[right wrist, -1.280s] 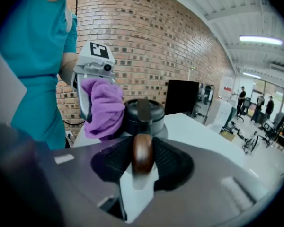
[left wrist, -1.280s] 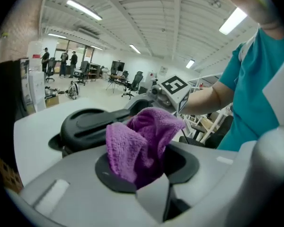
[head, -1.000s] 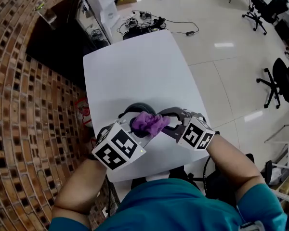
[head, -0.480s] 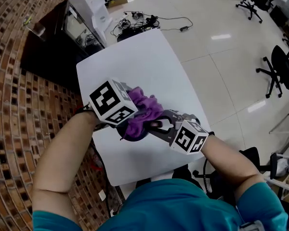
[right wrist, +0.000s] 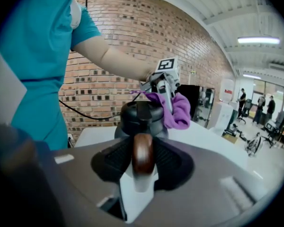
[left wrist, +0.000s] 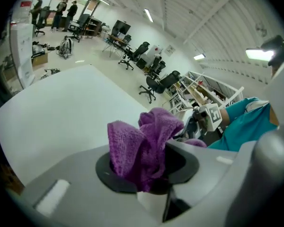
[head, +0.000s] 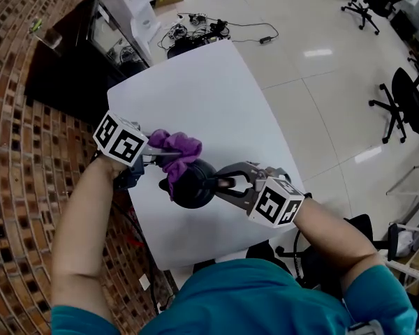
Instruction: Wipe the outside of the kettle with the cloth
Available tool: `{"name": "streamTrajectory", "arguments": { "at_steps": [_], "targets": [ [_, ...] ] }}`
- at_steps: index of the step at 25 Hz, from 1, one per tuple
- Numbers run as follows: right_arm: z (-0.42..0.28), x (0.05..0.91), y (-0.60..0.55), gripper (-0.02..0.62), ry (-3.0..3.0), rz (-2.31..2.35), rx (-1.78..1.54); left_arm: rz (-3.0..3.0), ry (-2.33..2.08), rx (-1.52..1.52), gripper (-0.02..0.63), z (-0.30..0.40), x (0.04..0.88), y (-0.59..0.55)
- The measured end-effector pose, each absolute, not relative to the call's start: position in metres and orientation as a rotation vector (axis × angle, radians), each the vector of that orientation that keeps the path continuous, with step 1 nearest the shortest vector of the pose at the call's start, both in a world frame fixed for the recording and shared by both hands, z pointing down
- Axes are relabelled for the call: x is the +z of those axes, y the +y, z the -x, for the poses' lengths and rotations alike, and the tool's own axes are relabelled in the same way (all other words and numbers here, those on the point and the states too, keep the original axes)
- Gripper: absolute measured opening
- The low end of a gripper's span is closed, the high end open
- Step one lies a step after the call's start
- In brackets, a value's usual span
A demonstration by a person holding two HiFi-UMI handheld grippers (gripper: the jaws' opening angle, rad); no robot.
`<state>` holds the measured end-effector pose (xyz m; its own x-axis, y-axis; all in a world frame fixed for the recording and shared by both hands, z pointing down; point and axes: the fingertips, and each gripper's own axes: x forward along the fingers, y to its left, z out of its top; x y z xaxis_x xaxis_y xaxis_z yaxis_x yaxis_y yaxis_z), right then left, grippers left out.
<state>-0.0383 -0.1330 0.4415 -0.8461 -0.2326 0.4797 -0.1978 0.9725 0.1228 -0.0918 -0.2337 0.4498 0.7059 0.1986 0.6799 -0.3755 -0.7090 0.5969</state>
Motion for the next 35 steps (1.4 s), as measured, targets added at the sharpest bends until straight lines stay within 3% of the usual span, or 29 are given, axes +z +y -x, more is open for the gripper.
{"name": "streamTrajectory", "arguments": {
  "at_steps": [13,18,23,26,35],
  "targets": [
    [0.041,0.445,-0.131,0.127,-2.523,-0.249,-0.128,-2.277,-0.501,0.657,0.127,0.160,0.421,-0.173],
    [0.040,0.450,-0.143,0.124,-2.556,-0.339,0.005,-2.340,-0.460,0.675,0.127,0.139,0.404,-0.152],
    [0.046,0.448,-0.144,0.140,-2.572,-0.379,-0.062,-2.509,-0.505,0.783,0.128,0.110,0.374,-0.131],
    [0.037,0.443,-0.140,0.233,-2.628,-0.402,-0.061,-2.694,-0.479,1.039,0.129,0.081,0.350,-0.127],
    [-0.072,0.445,-0.113,0.235,-2.638,-0.644,0.015,-2.562,0.190,2.321,0.129,0.004,0.415,-0.128]
  ]
}}
